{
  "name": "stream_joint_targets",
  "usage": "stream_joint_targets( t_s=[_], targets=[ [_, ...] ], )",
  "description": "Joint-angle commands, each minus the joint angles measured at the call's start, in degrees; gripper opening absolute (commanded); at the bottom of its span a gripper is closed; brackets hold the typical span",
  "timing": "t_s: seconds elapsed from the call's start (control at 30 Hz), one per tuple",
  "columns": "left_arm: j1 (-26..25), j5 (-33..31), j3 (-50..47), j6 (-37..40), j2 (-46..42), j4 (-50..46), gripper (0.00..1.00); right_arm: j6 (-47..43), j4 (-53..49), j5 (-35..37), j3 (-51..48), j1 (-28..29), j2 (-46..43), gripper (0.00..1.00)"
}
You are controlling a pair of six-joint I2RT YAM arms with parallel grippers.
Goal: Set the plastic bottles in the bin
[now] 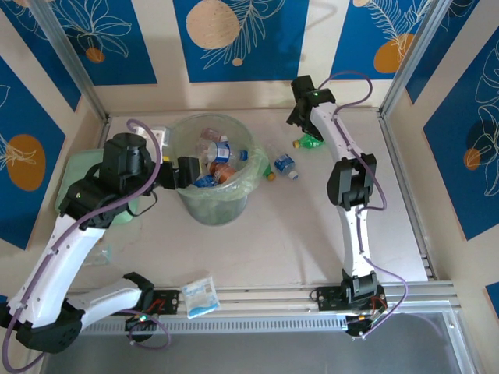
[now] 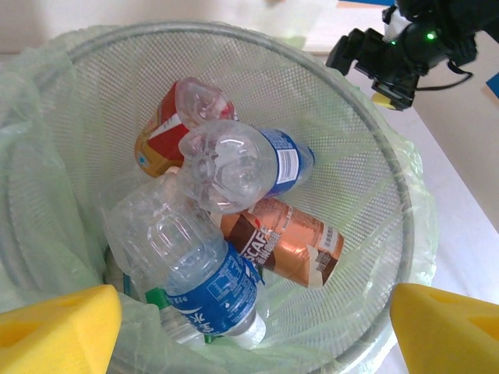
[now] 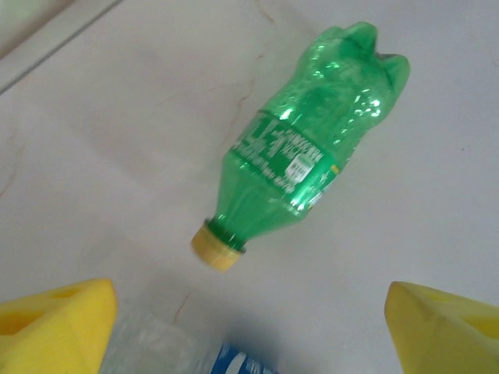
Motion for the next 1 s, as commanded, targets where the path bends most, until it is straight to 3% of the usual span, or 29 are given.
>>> stream_joint_targets(
  t_s=[0.0,0.7,0.97],
  targets=[
    [0.49,2.66,-0.19,2.02,-0.38,1.9,0.89,6.02,-7.44,1.4,5.41,-2.39,3.16,0.91],
    [0.49,1.66,-0.37,3.17,-0.59,0.54,0.89,3.36,2.66,-5.97,6.73,-5.71,14.23,0.9],
    [0.49,1.35,-0.96,2.64,-0.62,-0.01,0.89,0.61,4.2,-6.1,5.32,-7.39,15.98,0.81]
  ],
)
